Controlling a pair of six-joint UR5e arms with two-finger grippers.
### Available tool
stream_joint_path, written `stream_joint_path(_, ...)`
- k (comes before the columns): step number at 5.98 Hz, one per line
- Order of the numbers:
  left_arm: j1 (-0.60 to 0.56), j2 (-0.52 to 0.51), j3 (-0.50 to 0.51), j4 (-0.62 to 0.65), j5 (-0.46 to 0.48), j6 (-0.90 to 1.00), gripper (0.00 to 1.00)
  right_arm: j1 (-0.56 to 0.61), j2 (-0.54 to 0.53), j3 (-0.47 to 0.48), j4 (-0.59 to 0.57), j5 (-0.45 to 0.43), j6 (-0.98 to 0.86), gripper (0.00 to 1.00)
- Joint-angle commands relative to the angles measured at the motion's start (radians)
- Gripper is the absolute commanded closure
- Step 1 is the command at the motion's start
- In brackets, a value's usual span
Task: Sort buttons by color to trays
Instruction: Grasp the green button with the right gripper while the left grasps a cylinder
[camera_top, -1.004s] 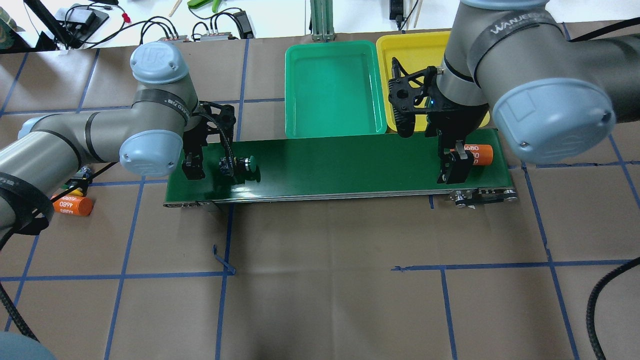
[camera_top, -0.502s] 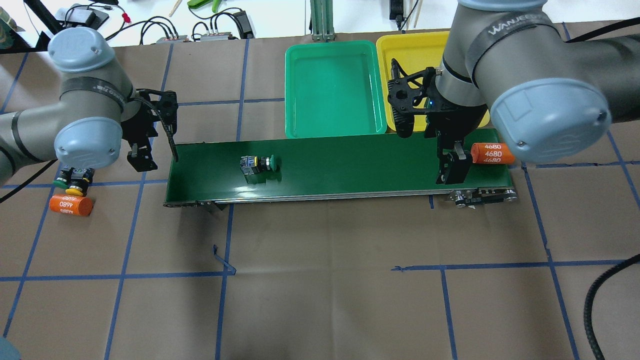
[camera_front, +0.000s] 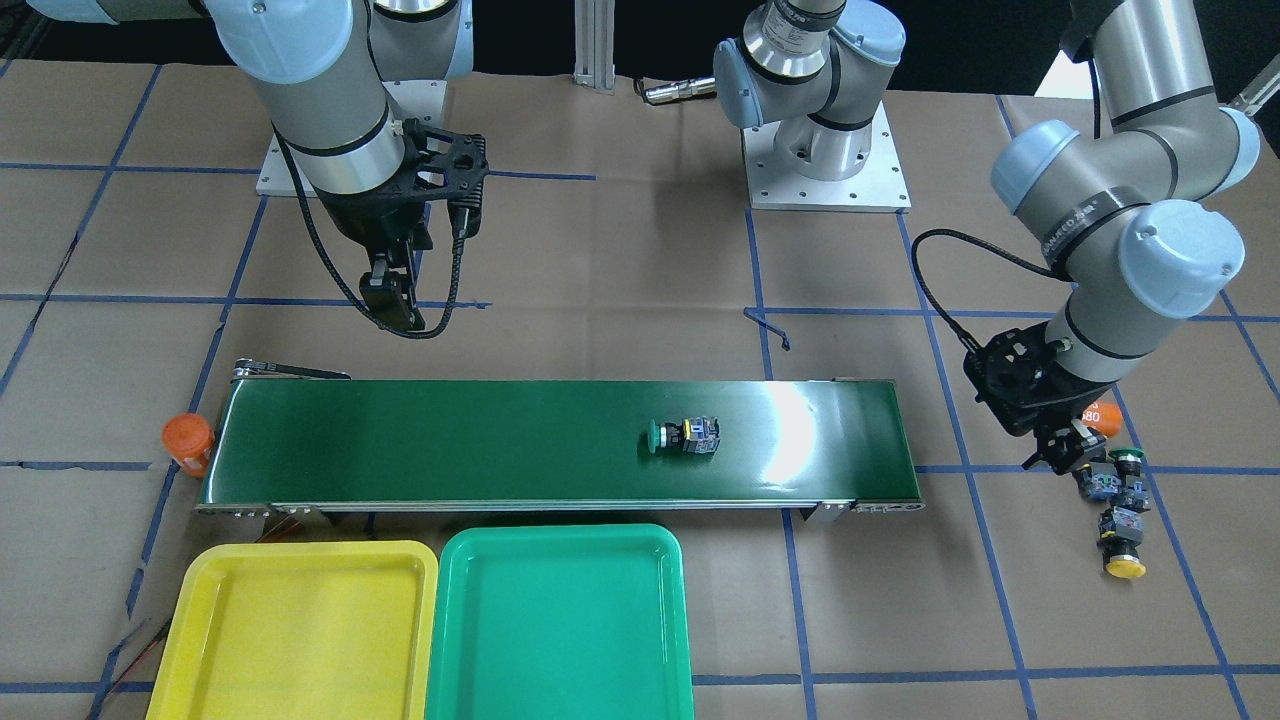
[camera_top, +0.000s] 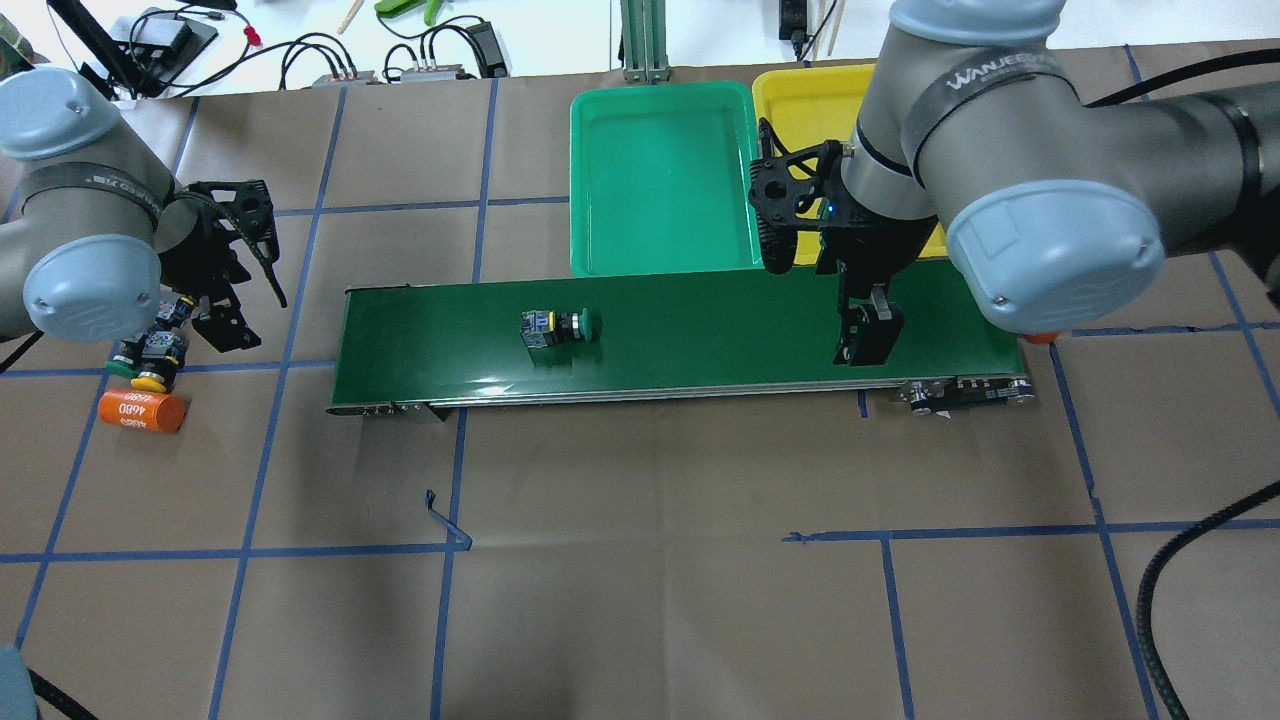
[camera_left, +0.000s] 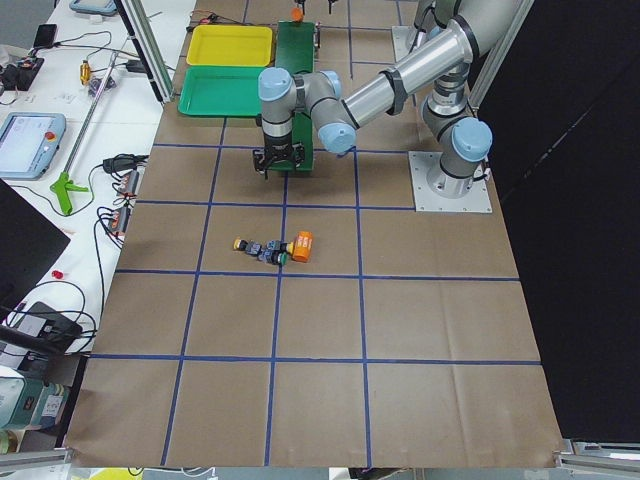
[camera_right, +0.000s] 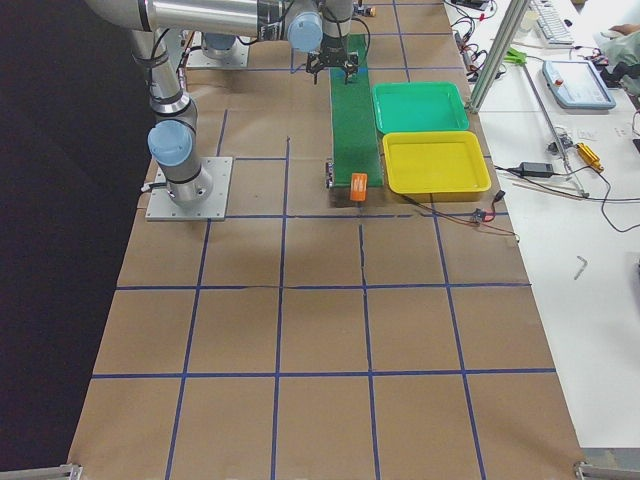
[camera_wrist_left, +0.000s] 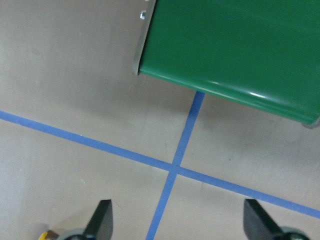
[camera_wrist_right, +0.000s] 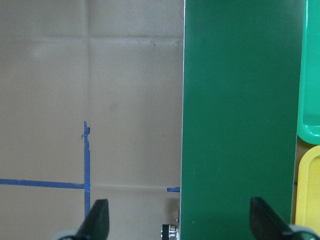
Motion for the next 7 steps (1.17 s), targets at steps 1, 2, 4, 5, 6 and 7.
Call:
stream_joint_path(1, 0.114, -0.031, -0.013, -0.004, -0.005, 0.273, 0.06, 0.065, 0.056, 0.005, -0.121, 0.002, 0.058, 0.0)
stream_joint_path(2, 0.167, -0.048, -0.014, 0.0, 0.001, 0.439, 0.06, 0.092, 0.097, 0.005, -0.178, 0.001, 0.078, 0.0)
stream_joint_path(4, 0.254, -0.05, -0.065, -0.003, 0.007, 0.654, 0.05, 0.142, 0.151, 0.005, -0.28, 0.002, 0.152, 0.0)
stream_joint_path(5, 0.257, -0.058, -0.082, 0.0, 0.01, 0.685, 0.04, 0.15, 0.183, 0.001, -0.342, 0.001, 0.149, 0.0)
stream_joint_path(6, 0.281, -0.073, -0.085, 0.009, 0.01, 0.752, 0.03, 0.155, 0.24, 0.0, -0.411, 0.001, 0.15, 0.0)
stream_joint_path(7, 0.304, -0.103, -0.088, 0.084, 0.009, 0.777, 0.03, 0.155, 0.284, 0.0, -0.423, 0.001, 0.149, 0.0)
